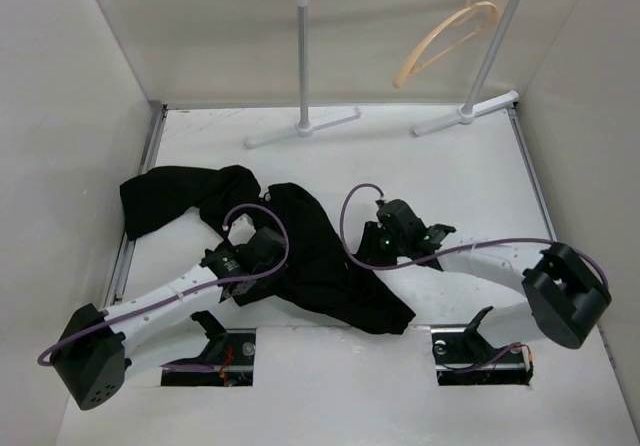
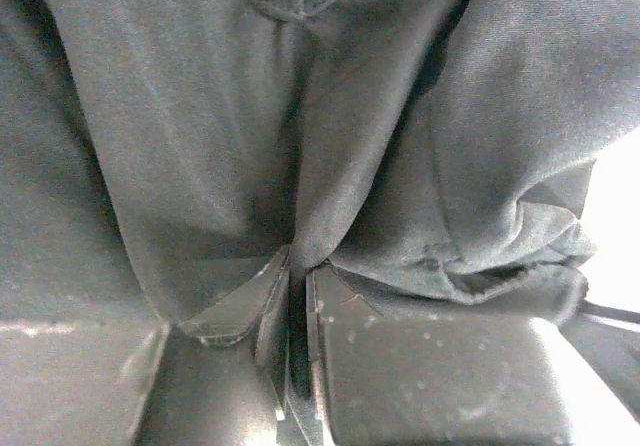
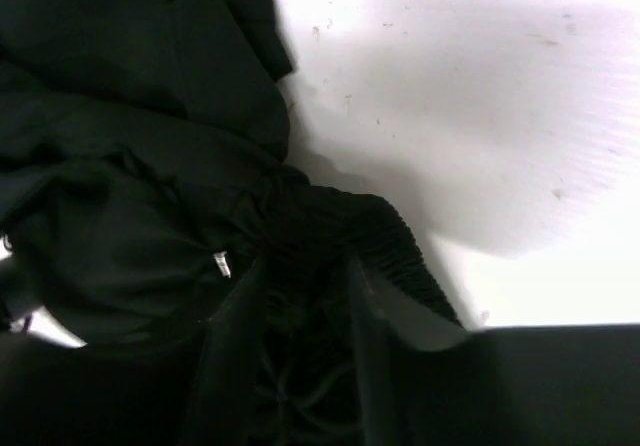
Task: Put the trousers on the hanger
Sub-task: Flatten out the trousers at the center of the board.
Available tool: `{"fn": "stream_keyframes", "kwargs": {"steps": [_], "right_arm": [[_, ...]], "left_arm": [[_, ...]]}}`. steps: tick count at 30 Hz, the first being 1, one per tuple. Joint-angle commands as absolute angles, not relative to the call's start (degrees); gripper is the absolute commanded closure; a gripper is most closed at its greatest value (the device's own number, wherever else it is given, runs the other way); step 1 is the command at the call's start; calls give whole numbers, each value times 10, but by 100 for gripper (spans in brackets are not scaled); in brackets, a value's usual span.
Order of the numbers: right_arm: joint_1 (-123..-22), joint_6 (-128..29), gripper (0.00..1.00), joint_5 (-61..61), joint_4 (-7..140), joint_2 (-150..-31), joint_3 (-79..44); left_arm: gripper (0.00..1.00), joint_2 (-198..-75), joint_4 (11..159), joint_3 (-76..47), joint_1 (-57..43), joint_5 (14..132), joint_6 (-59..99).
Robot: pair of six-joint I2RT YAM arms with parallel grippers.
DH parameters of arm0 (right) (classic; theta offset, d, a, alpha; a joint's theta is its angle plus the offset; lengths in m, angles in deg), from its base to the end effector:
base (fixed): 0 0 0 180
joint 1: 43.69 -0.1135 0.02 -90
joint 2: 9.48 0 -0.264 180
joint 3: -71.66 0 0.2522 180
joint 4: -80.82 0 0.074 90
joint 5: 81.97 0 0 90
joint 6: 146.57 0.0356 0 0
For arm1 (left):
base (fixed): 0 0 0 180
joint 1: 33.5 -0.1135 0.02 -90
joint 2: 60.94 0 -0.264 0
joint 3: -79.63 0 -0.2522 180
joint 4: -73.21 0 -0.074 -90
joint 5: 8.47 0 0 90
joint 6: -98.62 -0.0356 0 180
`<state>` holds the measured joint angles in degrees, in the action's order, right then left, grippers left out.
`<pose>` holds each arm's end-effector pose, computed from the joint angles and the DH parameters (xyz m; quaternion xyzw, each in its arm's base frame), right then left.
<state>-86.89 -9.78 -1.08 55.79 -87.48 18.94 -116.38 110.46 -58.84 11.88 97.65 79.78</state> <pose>0.1878 0.1841 0.1800 0.0024 0.9380 0.2921 0.1865 0.1355 -0.1232 0.1860 -0.2538 0.8999 -0.2105 0.2856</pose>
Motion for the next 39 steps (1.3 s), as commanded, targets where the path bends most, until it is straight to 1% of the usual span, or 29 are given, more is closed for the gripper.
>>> {"fn": "stream_keyframes", "kwargs": {"steps": [1,2,5,7,10,11,13,15,16,18,22,25,28,31,33,35,38,39], "right_arm": [[-870,-95,65,-44,630,-888,157],[-870,-89,73,-38,635,-882,157],[-871,-77,88,-18,635,-832,165],[-859,-62,94,-3,625,-776,176],[-797,-46,96,3,572,-670,171],[-774,-46,96,6,553,-643,162],[-712,-52,96,13,509,-588,127],[-644,-59,96,16,476,-572,91],[-613,-63,96,19,469,-573,76],[-568,-66,96,28,469,-594,60],[-525,-80,96,55,504,-669,20],[-520,-102,96,92,515,-714,-28],[-519,-118,96,114,510,-738,-62],[-513,-123,96,123,508,-738,-64],[-498,-120,96,117,505,-733,-56],[-494,-124,96,118,500,-728,-49],[-467,-127,96,117,489,-718,-45],[-454,-128,96,115,487,-715,-43]], "left_arm": [[93,-1165,1109,-554,124,997,795],[93,-1166,1110,-549,124,1001,793],[93,-1171,1118,-523,117,1015,773],[93,-1183,1118,-486,103,1027,744],[90,-1231,1106,-388,74,1037,680],[85,-1254,1099,-341,66,1037,652],[68,-1305,1088,-244,63,1033,591],[52,-1335,1097,-170,72,1042,547],[48,-1336,1103,-156,76,1048,542],[45,-1313,1114,-174,75,1062,547],[46,-1235,1157,-288,53,1075,593],[46,-1178,1217,-378,26,1074,633],[46,-1139,1235,-452,-7,1056,650],[45,-1145,1219,-493,-37,1021,650],[45,-1168,1179,-512,-41,997,646],[51,-1202,1144,-519,-41,974,642],[63,-1253,1137,-519,-34,970,642],[69,-1264,1135,-520,-31,971,642]]}}
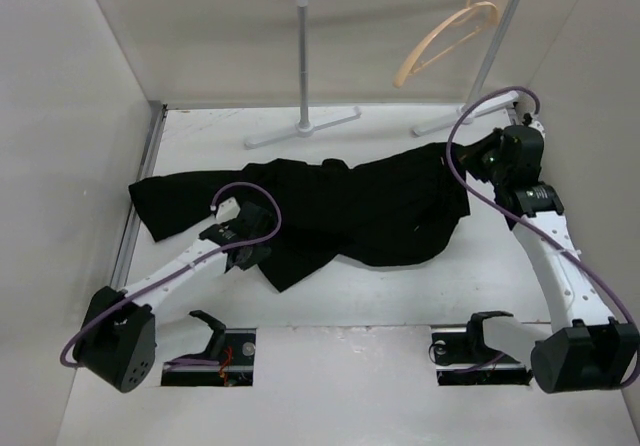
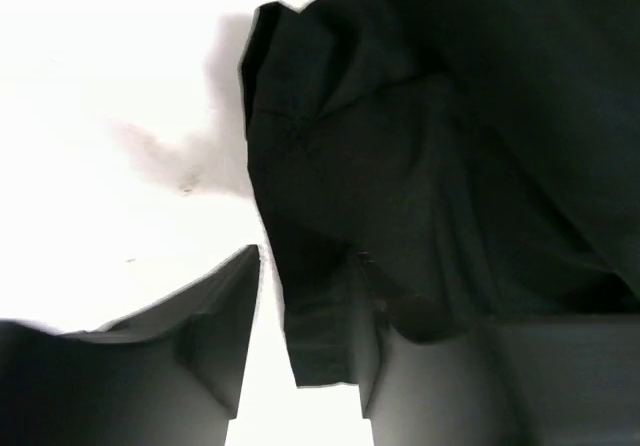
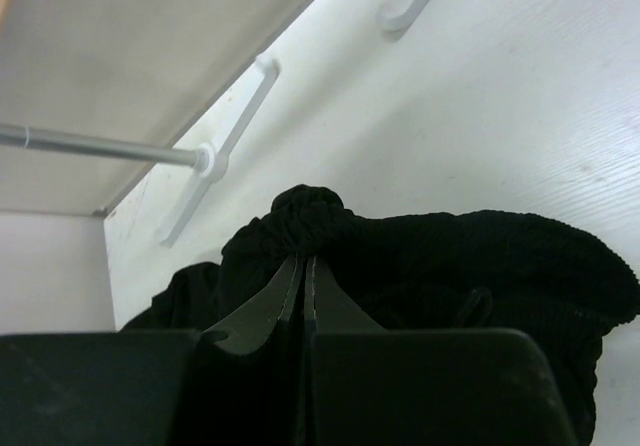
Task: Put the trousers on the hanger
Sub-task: Flatten out the trousers at the center of the board.
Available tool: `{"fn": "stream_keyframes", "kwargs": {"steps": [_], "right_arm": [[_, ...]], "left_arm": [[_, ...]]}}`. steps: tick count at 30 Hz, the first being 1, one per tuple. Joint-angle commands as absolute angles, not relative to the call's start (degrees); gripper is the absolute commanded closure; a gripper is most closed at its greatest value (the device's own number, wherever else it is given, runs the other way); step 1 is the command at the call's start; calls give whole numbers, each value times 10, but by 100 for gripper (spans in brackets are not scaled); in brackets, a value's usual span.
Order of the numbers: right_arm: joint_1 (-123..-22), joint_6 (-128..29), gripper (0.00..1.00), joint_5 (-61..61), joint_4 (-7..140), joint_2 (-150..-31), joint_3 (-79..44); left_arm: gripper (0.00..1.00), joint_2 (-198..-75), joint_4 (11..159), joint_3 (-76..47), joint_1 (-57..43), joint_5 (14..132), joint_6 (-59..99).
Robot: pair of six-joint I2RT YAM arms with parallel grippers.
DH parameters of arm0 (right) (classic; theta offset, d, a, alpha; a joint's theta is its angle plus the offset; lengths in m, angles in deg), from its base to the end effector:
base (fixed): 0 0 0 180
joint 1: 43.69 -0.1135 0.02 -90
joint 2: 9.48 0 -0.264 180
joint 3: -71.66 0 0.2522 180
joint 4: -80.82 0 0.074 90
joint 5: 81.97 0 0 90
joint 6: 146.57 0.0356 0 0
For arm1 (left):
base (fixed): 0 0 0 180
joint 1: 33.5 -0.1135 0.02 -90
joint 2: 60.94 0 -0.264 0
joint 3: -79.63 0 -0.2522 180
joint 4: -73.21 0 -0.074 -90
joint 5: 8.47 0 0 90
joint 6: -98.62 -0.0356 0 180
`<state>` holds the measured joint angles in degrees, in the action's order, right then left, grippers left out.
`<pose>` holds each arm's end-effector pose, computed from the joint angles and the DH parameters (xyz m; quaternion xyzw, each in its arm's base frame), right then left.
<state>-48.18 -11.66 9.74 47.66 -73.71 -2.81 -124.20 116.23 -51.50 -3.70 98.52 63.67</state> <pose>0.2536 0.0189 0.3534 0.2956 0.7792 0.2196 0.5071 0.1819 -0.0922 0.1956 -0.2479 0.9173 -0.0825 0.3005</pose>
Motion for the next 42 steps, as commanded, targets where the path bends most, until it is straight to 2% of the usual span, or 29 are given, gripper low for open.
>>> {"fn": "stream_keyframes", "kwargs": {"steps": [1,3,7,10,14,21,27,30,31,33,34,36,37,39,40,42], "right_arm": [[-440,-128,96,114,484,-714,-43],[-415,-129,96,110,478,-711,-48],[-374,-138,96,124,459,-704,-66],[-343,-141,96,129,449,-708,-98],[-297,-130,96,127,438,-758,-156],[-264,-95,96,137,466,-923,-203],[-258,-105,94,148,472,-995,-242],[-261,-103,86,154,469,-999,-251],[-261,-103,79,156,468,-995,-252],[-269,-107,53,161,455,-973,-247],[-282,-106,43,162,450,-954,-237],[-313,-103,32,164,454,-900,-196],[-334,-103,30,171,460,-873,-170],[-383,-100,32,195,468,-816,-109],[-403,-100,36,206,470,-796,-86],[-452,-97,66,216,471,-752,-22]], "left_arm": [[78,-1270,1133,-522,-30,971,642],[91,-1268,1136,-516,-39,973,644],[98,-1176,1178,-473,-84,1002,644],[99,-1103,1249,-408,-153,995,638],[99,-1068,1343,-359,-226,968,627],[98,-1050,1415,-414,-316,944,601],[96,-1069,1436,-429,-371,940,573],[92,-1058,1464,-437,-362,949,571],[80,-1051,1465,-435,-360,953,572],[67,-1059,1468,-404,-363,968,570],[61,-1065,1461,-380,-358,980,574],[52,-1090,1422,-333,-339,1008,576],[51,-1110,1398,-313,-330,1023,577],[51,-1167,1338,-298,-315,1027,578],[52,-1205,1302,-295,-314,1009,579],[57,-1280,1237,-292,-310,960,584]]}}
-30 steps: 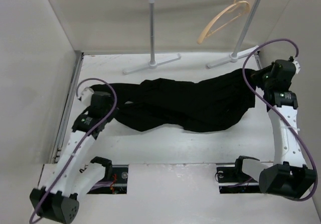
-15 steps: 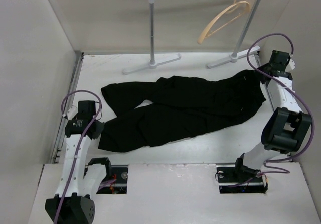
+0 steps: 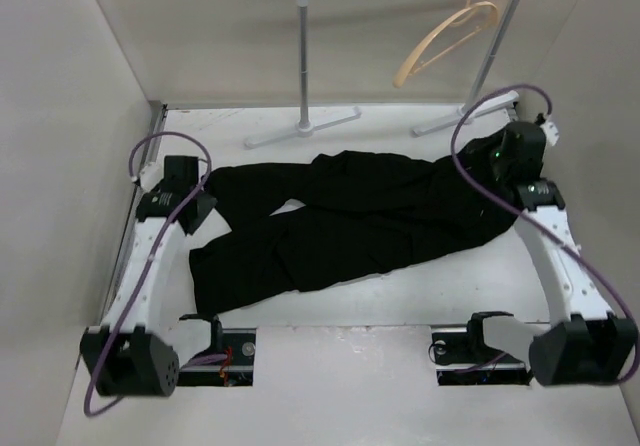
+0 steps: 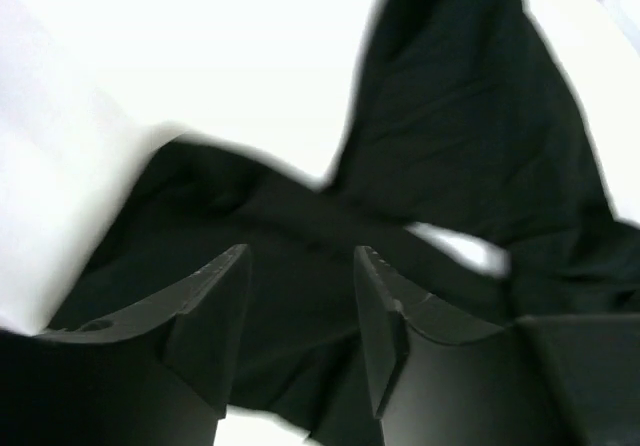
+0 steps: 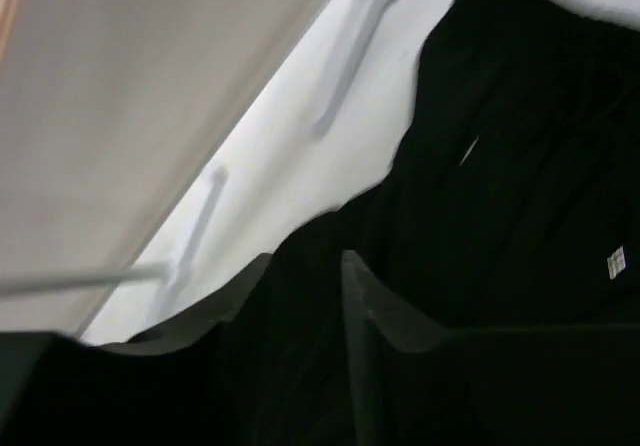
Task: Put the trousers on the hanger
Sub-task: Flatten out the trousers at the center of the board.
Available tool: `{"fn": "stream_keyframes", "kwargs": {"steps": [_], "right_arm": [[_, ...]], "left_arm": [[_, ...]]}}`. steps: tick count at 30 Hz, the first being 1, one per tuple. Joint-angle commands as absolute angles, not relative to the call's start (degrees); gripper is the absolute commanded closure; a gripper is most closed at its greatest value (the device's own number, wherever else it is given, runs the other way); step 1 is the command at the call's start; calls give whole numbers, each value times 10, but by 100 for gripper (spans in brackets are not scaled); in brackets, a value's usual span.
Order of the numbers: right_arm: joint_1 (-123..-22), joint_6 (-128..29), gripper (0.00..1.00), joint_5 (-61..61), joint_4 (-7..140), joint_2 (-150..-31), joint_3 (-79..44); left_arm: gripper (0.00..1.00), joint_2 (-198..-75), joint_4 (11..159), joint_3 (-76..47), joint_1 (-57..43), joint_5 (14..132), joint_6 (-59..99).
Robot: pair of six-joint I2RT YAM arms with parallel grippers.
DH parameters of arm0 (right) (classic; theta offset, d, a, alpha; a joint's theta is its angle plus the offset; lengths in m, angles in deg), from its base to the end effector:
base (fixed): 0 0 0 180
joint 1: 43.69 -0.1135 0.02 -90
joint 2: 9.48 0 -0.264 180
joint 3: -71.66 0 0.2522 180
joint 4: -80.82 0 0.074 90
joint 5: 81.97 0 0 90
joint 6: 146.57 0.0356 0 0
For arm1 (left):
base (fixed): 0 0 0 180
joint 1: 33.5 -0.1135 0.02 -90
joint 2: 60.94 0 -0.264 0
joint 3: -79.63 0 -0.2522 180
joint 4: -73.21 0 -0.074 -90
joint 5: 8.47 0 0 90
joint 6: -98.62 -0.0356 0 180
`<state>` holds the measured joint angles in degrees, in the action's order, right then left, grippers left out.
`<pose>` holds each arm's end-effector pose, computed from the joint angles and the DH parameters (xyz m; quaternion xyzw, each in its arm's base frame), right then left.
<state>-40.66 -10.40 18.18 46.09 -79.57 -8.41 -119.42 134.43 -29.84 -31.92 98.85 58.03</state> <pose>0.2768 -0.0209 0.3598 0.3926 0.7429 0.1281 0.5268 0.1994 0.0051 0.3095 -0.4236 0.8257 -0.0211 0.3720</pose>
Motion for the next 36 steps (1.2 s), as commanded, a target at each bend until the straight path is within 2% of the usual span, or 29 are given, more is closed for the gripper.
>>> {"fn": "stream_keyframes", "kwargs": {"steps": [1,2,3,5,10,13,18,24,30,32,36], "right_arm": [[-473,-96,78,211,468,-729,11],[-492,-98,86,206,462,-703,46],[-504,-94,89,199,454,-674,82],[-520,-88,88,180,437,-619,141],[-569,-68,57,135,363,-484,248],[-615,-45,46,140,332,-454,274],[-661,-23,37,146,320,-456,286],[-713,-22,35,148,330,-507,277],[-742,-17,34,148,373,-564,273],[-748,-17,34,143,392,-594,274],[-774,-15,40,144,434,-662,272]], "left_arm": [[60,-1314,1214,-289,-307,937,587],[63,-1346,1198,-284,-302,920,590],[65,-1370,1186,-283,-297,910,594],[65,-1403,1169,-284,-286,904,599],[60,-1474,1123,-283,-274,891,592],[60,-1510,1116,-276,-263,879,592],[63,-1495,1131,-311,-259,908,599],[56,-1427,1118,-364,-274,947,604],[57,-1494,1085,-361,-272,912,599],[63,-1506,1058,-364,-271,905,601],[89,-1487,1052,-360,-273,901,603]]}}
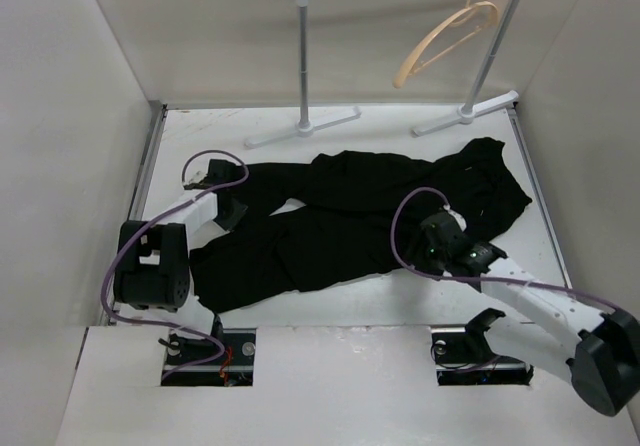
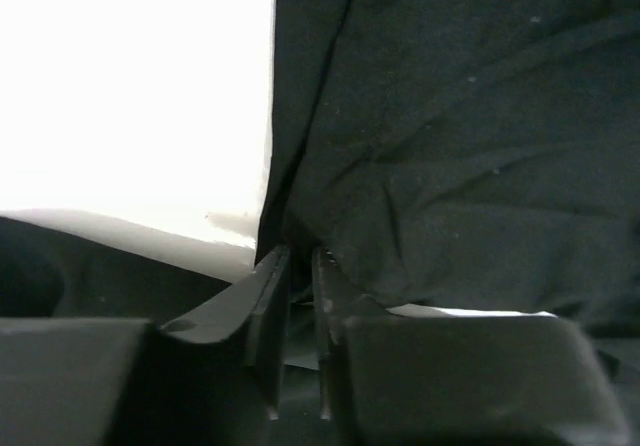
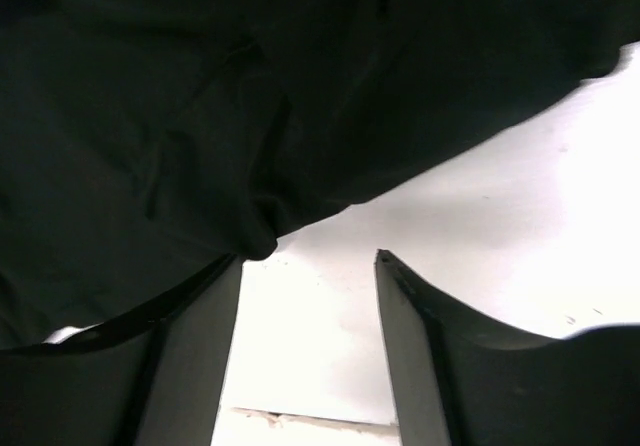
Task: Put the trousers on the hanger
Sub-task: Flatten out the trousers at the center of the board.
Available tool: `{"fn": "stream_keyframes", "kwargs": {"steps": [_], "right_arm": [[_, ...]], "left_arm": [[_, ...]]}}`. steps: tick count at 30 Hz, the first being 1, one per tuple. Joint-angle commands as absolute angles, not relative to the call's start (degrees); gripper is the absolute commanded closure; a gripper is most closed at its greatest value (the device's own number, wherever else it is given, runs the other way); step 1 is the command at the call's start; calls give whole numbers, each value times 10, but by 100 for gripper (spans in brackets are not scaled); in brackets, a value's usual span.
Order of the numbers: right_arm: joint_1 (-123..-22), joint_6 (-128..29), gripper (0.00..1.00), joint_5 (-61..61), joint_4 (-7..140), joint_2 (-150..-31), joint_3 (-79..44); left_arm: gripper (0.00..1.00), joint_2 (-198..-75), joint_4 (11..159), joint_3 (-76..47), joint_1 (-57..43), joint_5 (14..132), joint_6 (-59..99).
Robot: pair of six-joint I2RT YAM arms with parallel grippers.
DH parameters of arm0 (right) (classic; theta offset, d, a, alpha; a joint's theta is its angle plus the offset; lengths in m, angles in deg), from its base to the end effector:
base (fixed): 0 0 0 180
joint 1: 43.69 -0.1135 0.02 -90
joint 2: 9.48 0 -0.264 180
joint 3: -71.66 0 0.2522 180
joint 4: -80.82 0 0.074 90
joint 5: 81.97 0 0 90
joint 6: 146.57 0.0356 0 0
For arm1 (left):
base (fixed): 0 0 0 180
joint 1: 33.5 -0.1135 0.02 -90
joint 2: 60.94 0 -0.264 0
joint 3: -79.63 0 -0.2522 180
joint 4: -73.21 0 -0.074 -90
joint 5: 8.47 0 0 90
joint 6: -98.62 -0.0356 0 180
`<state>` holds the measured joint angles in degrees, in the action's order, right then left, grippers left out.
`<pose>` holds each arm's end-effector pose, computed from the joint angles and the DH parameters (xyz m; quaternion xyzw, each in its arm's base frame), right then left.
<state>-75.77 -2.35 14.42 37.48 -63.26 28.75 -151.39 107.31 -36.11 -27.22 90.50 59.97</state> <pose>0.1509 0.0899 0.1902 0.1992 0.9292 0.1711 0.2601 0.3013 -0.0276 0.1714 -0.3878 0.8824 -0.0570 0.2604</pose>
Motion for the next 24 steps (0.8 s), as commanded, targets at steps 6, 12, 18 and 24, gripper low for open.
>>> {"fn": "stream_keyframes", "kwargs": {"steps": [6,12,18,24], "right_arm": [[-781,-8,38,149,509,-747,258],[-784,-3,61,138,511,-806,248],[-801,6,91,141,448,-743,271],[-827,24,93,143,341,-616,304]], "left_arm": [[97,-1329,1087,-365,-287,901,608],[99,-1244,1150,-297,-297,898,633],[99,-1227,1175,-232,-303,872,673],[98,-1363,1141,-128,-378,874,671]]}}
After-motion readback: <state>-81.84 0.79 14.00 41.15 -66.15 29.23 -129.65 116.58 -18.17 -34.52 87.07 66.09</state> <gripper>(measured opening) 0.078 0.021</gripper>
